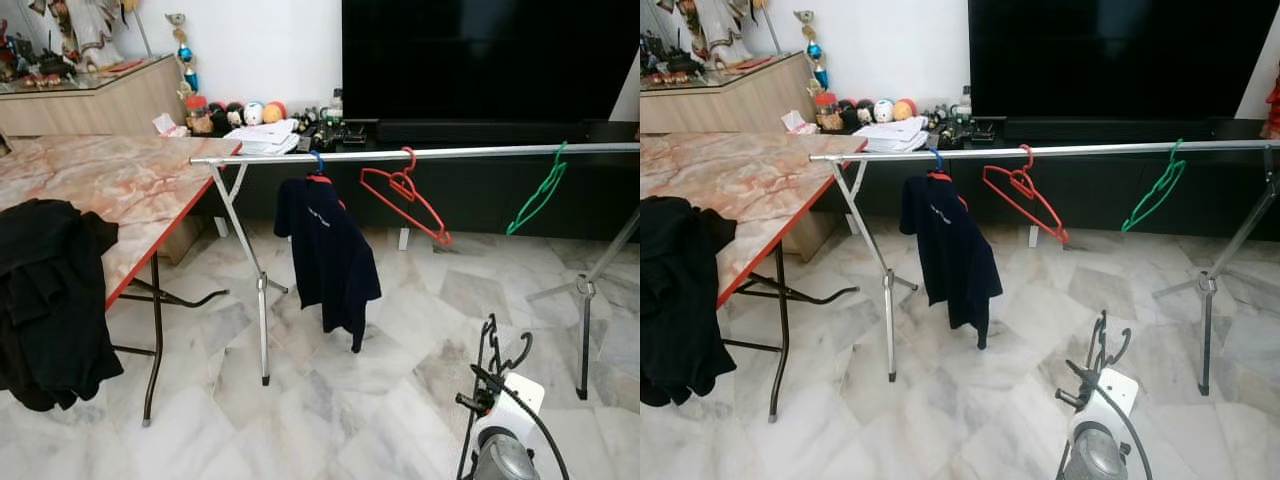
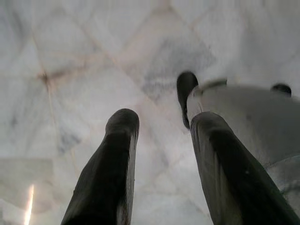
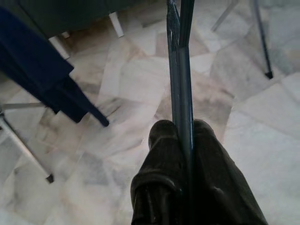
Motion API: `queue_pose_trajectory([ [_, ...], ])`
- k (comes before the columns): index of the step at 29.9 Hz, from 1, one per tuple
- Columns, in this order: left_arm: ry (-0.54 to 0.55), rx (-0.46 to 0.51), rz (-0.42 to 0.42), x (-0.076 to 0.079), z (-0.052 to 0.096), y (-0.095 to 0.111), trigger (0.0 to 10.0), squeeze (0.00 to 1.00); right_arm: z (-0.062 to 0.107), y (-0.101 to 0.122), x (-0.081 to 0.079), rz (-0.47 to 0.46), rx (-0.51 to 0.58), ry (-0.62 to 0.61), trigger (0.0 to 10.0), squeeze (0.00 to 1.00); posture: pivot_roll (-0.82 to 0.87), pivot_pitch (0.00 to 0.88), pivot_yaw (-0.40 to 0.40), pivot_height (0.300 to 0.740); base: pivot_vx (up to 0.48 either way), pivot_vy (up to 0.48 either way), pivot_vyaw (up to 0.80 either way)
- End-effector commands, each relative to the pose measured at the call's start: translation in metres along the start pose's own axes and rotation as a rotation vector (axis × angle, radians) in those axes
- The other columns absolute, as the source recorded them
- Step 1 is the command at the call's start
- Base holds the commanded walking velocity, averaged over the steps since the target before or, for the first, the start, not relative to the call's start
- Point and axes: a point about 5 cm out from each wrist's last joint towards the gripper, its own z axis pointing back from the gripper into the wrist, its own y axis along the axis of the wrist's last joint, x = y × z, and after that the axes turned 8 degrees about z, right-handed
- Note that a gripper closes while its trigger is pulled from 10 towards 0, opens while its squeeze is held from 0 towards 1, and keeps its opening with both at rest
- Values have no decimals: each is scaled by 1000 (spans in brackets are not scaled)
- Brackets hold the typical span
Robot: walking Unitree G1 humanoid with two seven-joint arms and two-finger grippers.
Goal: Hang hanger
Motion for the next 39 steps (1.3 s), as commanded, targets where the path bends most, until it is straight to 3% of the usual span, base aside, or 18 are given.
queue_pose_trajectory([
  [1, 6, 34, -49, -3, 0, 14, 10000, 0, -1, 6, -3, 39, 30, -3, 10000, 0, -79, 0, 97, 740, 304, 0, 0],
  [6, 3, 52, -64, -3, -1, 24, 10000, 0, -3, 14, -5, 36, 57, 7, 10000, 0, -84, 0, 103, 740, 302, 0, 0],
  [39, -22, 46, -65, -3, -1, 27, 10000, 0, -7, 27, -17, 61, 82, 88, 10000, 0, -67, 0, 95, 740, 295, 0, 0],
])
